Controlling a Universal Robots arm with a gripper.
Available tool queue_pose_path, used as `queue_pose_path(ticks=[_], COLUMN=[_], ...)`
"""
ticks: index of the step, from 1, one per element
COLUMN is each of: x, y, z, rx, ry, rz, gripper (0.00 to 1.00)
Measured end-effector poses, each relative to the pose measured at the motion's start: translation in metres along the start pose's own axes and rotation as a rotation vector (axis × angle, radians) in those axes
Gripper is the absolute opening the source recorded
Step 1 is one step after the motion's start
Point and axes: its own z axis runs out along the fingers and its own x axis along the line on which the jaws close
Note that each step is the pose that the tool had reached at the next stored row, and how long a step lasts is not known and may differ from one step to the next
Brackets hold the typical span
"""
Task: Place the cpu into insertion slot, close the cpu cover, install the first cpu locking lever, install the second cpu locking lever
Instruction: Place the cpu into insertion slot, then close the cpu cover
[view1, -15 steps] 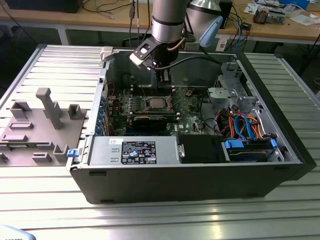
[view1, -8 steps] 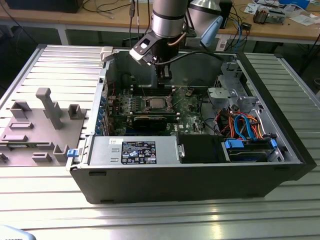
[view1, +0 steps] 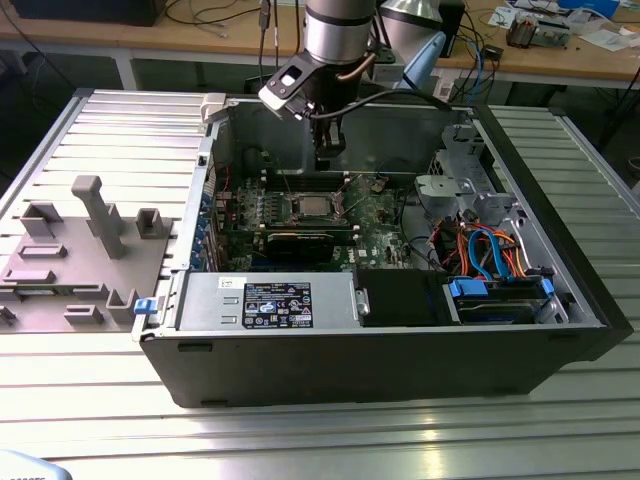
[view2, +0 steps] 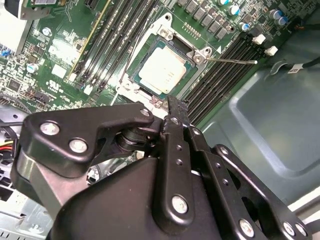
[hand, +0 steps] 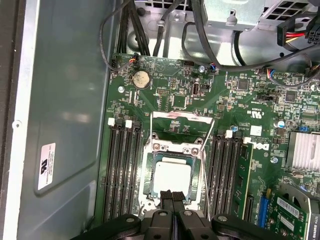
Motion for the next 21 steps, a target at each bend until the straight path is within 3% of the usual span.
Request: queue_pose_path(ticks=[7,13,21], x=[0.0000,-0.0011,-0.0017], y=[0.0000,0.0076,0.0130], z=[-0.0002,-0.0003,-0.0003], rx=[0.0001,0.0002,0.0002], ry=[-0.0001,-0.0005,-0.0004], rz=[0.000,0.000,0.000], gripper=[0.11,0.11,0.11])
